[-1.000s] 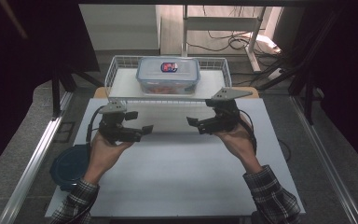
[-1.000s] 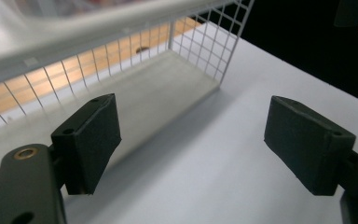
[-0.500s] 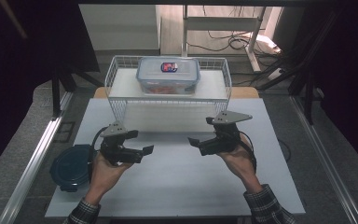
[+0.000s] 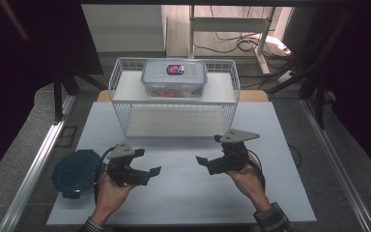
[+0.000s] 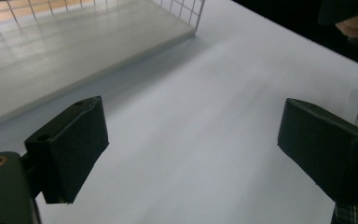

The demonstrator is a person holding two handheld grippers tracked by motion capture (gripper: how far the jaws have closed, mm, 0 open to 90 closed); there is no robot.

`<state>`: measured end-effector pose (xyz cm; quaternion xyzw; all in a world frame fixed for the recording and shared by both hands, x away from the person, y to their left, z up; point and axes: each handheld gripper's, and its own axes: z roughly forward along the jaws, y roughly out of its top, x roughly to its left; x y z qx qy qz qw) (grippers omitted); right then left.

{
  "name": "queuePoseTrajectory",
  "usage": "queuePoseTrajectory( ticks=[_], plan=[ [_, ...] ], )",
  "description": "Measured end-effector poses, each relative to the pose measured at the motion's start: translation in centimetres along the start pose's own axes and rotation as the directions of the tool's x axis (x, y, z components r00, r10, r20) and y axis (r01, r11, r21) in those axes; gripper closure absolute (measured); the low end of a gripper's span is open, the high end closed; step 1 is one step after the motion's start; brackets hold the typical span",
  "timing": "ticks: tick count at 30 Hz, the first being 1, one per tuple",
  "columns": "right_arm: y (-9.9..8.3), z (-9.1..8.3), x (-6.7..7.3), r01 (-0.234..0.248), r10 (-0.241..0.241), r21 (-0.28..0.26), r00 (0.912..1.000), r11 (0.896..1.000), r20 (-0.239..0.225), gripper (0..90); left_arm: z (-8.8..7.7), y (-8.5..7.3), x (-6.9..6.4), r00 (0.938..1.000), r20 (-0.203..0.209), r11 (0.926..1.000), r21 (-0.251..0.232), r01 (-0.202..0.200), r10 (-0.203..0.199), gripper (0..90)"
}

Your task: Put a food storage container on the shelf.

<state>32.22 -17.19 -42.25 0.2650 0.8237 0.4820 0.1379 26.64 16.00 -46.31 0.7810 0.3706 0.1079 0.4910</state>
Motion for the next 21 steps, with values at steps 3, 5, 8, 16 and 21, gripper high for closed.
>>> queuePoseTrajectory(
  ticks=[3,5,8,16,21],
  plan=[
    [-0.6,0.1,0.6,0.015,-0.015,0.003,0.9998,1.0,0.016,1.1,0.3,-0.8,-0.3,0.9999,-0.006,0.9997,0.02,-0.014,0.014,7.0],
    [-1.2,0.2,0.9,0.02,-0.02,0.011,0.9996,1.0,0.021,1.1,0.3,-1.2,-0.5,0.9996,-0.015,0.9993,0.029,-0.024,0.025,6.2],
    [-1.9,0.2,1.3,0.023,-0.024,0.023,0.9995,0.999,0.022,1.1,0.2,-1.7,-0.8,0.9994,-0.01,0.9992,0.022,-0.034,0.034,5.7],
    [-4.0,0.0,1.9,0.035,-0.038,0.058,0.9985,0.998,0.039,0.9,0.2,-3.2,-1.4,0.9952,-0.051,0.996,0.038,-0.082,0.083,5.8],
    [-5.2,-0.2,2.3,0.04,-0.043,0.056,0.9981,0.998,0.045,1.0,0.5,-4.2,-1.5,0.994,-0.054,0.9938,0.063,-0.091,0.095,4.9]
  ],
)
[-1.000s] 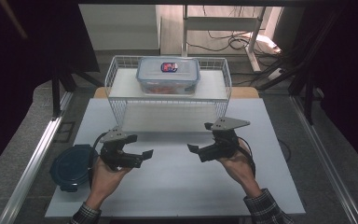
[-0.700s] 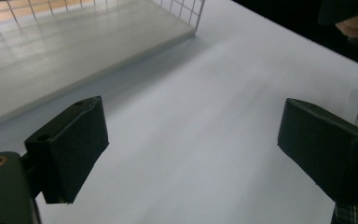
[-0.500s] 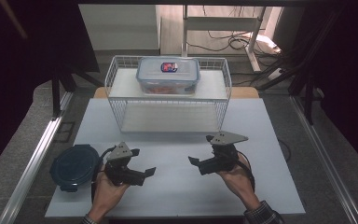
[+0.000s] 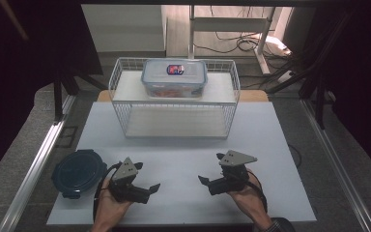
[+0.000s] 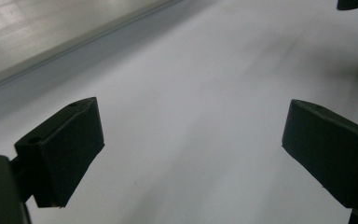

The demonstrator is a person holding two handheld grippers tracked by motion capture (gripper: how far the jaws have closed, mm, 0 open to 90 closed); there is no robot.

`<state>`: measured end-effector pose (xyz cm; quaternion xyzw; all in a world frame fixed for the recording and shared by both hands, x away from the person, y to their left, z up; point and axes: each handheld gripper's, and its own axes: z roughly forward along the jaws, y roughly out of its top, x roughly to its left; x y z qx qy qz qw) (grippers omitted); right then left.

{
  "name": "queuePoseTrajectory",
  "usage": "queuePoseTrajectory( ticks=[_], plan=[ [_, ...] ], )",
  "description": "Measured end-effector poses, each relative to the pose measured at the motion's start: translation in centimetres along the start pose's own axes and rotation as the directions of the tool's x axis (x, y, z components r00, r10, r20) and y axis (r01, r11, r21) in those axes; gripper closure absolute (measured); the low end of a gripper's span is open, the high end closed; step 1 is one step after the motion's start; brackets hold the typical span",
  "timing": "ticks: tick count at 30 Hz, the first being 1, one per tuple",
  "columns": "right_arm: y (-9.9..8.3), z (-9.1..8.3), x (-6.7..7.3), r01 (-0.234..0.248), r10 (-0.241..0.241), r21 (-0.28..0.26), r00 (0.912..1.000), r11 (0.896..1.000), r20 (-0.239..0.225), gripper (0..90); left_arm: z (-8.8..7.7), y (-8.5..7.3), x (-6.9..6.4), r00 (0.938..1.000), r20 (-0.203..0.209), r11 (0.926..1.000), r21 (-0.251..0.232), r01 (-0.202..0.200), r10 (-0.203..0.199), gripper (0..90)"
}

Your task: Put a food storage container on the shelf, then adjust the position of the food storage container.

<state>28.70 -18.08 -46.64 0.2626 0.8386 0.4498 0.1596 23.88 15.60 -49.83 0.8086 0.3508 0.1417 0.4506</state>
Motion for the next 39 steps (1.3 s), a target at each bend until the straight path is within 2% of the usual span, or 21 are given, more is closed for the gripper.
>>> queuePoseTrajectory(
  ticks=[4,7,9,12,16,18,21,23,25,27,30,32,33,35,37,39],
  plan=[
    [-0.9,0.0,0.6,0.01,-0.01,0.01,0.9999,1.0,0.0,1.0,0.3,-0.6,0.0,1.0,0.0,0.9995,0.031,0.002,-0.002,5.2],
    [-1.6,0.4,0.8,0.017,-0.016,0.049,0.9998,0.999,-0.008,0.9,0.4,-0.8,0.1,1.0,-0.004,0.9989,0.047,0.007,-0.007,5.9],
    [-1.9,0.5,0.7,0.02,-0.02,0.063,0.9998,0.998,-0.002,0.9,0.2,-0.7,0.3,0.9999,-0.011,0.9993,0.035,0.01,-0.009,5.9],
    [-1.9,0.3,0.3,0.007,-0.007,0.053,1.0,0.999,0.002,1.0,-0.1,-0.5,0.5,0.9997,-0.011,0.9994,0.025,0.024,-0.024,5.8],
    [-1.9,0.3,0.1,-0.007,0.006,0.051,0.9999,0.999,0.009,1.1,-0.4,-0.1,0.9,0.9986,0.01,0.9984,0.022,0.051,-0.052,5.2],
    [-2.0,0.4,0.1,-0.008,0.008,0.054,0.9999,0.999,0.009,1.1,-0.9,0.4,1.1,0.9986,0.019,0.9985,0.022,0.05,-0.05,5.6],
    [-2.0,0.5,0.1,-0.001,0.001,0.058,1.0,0.998,0.007,1.1,-2.2,1.2,1.4,0.9992,-0.037,0.9997,0.016,0.016,-0.016,8.1],
    [-2.0,0.6,0.2,0.001,-0.001,0.057,1.0,0.998,0.005,1.1,-3.2,1.5,2.0,0.9971,-0.075,0.9998,0.01,0.017,-0.016,12.2],
    [-2.0,0.6,0.2,0.001,-0.002,0.06,1.0,0.998,0.006,1.1,-4.3,1.5,2.9,0.9928,-0.115,0.9994,0.002,0.034,-0.034,15.8],
    [-2.0,0.7,0.1,-0.002,0.001,0.063,1.0,0.998,0.007,1.1,-5.5,1.3,4.1,0.9882,-0.142,0.9984,-0.007,0.057,-0.057,23.6],
    [-2.1,0.8,0.1,0.0,-0.001,0.064,1.0,0.998,0.007,1.1,-6.7,0.8,5.6,0.9817,-0.167,0.9958,-0.004,0.092,-0.091,39.1],
    [-2.1,0.9,0.1,-0.002,0.002,0.07,1.0,0.998,0.007,1.2,-7.5,0.4,6.7,0.9745,-0.188,0.9923,-0.007,0.124,-0.123,47.6],
    [-2.1,0.9,0.1,0.0,-0.001,0.071,1.0,0.997,0.008,1.1,-8.0,0.1,7.3,0.9704,-0.199,0.9904,-0.009,0.138,-0.137,52.3],
    [-2.1,1.0,0.2,0.004,-0.004,0.077,1.0,0.997,0.008,1.1,-8.8,-0.5,8.2,0.9572,-0.236,0.9856,-0.02,0.168,-0.168,60.9],
    [-2.2,1.1,0.2,0.007,-0.008,0.081,0.9999,0.997,0.008,1.2,-9.7,-1.1,9.2,0.9498,-0.24,0.9795,-0.032,0.199,-0.201,70.9],
    [-2.2,1.1,0.3,0.009,-0.01,0.08,0.9999,0.997,0.009,1.1,-10.4,-1.7,9.9,0.9396,-0.258,0.9743,-0.044,0.221,-0.225,82.6]
  ],
)
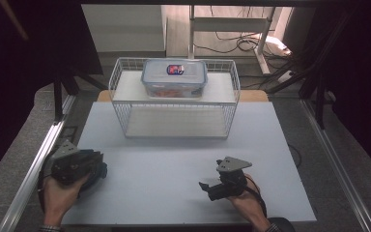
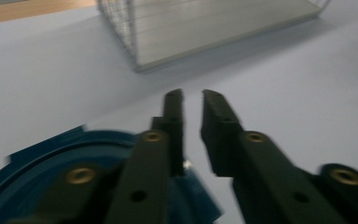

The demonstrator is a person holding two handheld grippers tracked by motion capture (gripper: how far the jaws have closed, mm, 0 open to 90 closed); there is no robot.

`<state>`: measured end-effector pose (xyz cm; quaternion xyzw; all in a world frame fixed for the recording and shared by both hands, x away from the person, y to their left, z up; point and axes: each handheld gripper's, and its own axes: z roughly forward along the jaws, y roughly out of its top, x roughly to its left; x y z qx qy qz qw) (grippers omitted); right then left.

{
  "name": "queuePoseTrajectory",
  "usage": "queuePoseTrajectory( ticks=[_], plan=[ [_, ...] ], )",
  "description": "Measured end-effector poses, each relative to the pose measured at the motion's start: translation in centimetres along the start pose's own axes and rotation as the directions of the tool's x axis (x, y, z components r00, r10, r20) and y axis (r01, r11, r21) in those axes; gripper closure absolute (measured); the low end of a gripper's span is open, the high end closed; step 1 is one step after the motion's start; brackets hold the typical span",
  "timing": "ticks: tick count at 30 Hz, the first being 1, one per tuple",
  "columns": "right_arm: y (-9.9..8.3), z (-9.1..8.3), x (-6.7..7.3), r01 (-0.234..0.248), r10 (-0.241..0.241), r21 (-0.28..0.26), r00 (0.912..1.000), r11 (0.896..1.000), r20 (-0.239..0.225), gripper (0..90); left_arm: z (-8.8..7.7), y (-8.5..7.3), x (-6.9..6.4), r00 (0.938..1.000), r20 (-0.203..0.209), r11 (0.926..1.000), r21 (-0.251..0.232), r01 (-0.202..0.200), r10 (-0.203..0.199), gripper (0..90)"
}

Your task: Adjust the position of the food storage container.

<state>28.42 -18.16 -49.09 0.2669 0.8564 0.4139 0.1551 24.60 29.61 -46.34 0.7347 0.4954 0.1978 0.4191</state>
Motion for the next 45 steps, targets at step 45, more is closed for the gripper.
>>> queuePoseTrajectory(
  ticks=[45],
  plan=[
    [-0.3,0.8,-0.3,-0.027,0.027,0.056,0.9996,0.998,-0.002,1.7,-3.0,-6.6,5.7,0.928,-0.307,0.9696,0.055,0.239,-0.211,90.0]
  ],
)
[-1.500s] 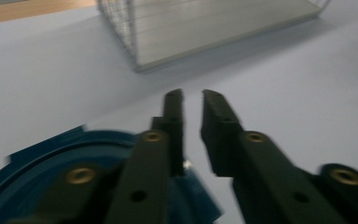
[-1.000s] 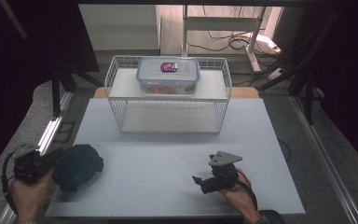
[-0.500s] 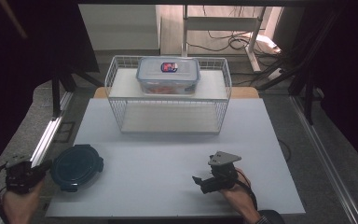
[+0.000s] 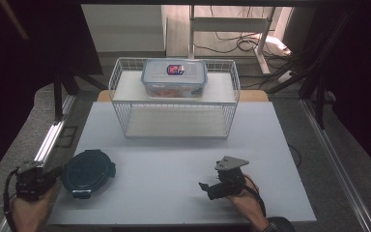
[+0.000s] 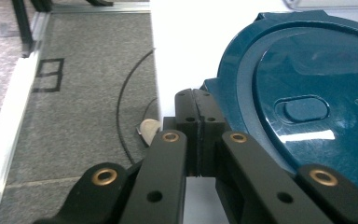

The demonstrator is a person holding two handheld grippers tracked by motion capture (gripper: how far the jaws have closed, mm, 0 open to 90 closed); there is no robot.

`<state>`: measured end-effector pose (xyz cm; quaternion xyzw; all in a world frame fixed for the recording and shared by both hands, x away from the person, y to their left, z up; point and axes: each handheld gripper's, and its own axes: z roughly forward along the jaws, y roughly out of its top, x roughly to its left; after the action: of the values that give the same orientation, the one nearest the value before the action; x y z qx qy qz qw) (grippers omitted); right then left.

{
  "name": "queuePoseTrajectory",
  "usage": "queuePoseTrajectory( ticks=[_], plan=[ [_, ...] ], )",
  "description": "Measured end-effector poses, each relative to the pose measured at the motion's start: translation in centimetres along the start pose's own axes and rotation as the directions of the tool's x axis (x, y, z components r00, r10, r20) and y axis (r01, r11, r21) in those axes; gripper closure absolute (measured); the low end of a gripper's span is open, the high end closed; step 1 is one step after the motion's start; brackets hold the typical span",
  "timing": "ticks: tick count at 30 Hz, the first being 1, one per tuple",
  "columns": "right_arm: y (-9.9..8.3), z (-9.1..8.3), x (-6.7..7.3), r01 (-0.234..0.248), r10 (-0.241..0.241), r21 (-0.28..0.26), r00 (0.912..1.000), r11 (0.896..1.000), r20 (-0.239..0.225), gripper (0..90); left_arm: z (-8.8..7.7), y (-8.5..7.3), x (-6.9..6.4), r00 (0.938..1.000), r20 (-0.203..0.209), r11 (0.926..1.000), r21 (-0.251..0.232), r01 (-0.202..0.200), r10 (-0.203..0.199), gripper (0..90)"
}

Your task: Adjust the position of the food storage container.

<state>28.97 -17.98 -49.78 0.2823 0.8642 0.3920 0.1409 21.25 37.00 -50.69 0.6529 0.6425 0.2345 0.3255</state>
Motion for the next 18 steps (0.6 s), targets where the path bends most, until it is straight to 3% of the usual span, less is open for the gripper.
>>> queuePoseTrajectory(
  ticks=[5,11,16,18],
  plan=[
    [0.0,0.1,-0.1,0.0,0.0,0.001,1.0,1.0,-0.003,1.7,0.6,0.4,-1.9,0.9974,0.07,0.9998,0.015,-0.013,0.012,90.0],
    [0.0,0.1,-0.1,0.002,-0.002,0.003,1.0,1.0,-0.001,1.8,1.3,0.9,-4.7,0.9903,0.126,0.9977,0.03,-0.062,0.058,90.0],
    [0.0,0.1,-0.1,0.002,-0.002,0.004,1.0,1.0,0.0,1.8,2.1,0.9,-6.8,0.9788,0.189,0.9941,0.057,-0.092,0.08,90.0],
    [0.0,0.1,-0.1,0.002,-0.002,0.004,1.0,1.0,-0.001,1.8,2.4,0.9,-7.8,0.9692,0.231,0.9925,0.066,-0.103,0.085,90.0]
  ],
)
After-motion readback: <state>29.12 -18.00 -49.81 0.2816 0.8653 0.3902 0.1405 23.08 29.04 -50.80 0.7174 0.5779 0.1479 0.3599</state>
